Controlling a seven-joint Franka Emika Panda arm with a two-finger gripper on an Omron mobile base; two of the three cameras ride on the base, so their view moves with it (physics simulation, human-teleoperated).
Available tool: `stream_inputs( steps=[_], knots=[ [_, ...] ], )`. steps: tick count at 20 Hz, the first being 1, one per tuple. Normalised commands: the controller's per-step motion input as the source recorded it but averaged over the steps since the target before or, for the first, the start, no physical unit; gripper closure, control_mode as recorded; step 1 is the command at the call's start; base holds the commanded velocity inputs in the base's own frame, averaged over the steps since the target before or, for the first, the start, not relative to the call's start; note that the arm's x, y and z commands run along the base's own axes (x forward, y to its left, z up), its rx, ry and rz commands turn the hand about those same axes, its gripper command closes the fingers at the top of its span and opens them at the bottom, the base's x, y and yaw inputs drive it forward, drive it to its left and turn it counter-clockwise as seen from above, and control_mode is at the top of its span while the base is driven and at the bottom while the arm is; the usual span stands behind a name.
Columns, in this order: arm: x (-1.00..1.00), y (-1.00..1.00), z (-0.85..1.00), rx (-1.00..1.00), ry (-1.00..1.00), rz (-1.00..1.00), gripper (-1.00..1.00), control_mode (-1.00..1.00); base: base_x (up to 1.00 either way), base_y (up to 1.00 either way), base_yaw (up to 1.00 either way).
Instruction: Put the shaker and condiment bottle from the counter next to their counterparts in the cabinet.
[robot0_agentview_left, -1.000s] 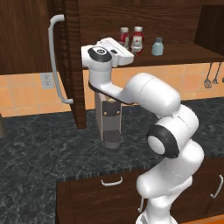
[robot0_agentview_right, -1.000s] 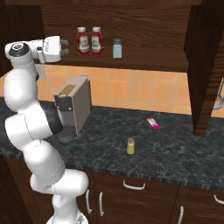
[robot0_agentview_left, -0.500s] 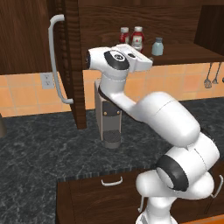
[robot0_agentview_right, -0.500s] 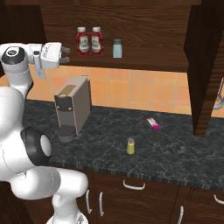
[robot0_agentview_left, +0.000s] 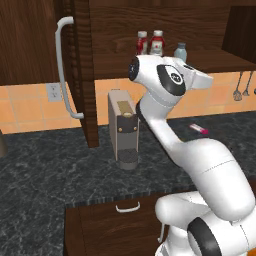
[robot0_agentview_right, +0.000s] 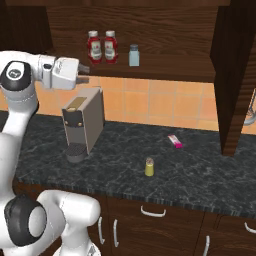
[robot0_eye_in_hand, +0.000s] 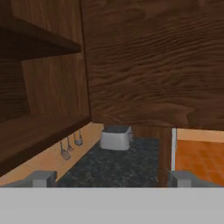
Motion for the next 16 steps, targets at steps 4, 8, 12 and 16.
stream_inputs(
  steps=[4, 8, 12, 16],
  knots=[
    [-0.44, -0.5, -0.18, 0.04, 0.09, 0.04, -1.0, -1.0, 0.0, 0.0, 0.0],
    [-0.26, -0.47, -0.45, 0.04, 0.01, 0.09, -1.0, -1.0, 0.0, 0.0, 0.0],
    [-0.02, -0.56, -0.51, 0.05, 0.0, 0.16, -1.0, -1.0, 0.0, 0.0, 0.0],
    [0.0, -0.66, -0.45, 0.08, 0.0, 0.29, -1.0, -1.0, 0.0, 0.0, 0.0]
  ],
)
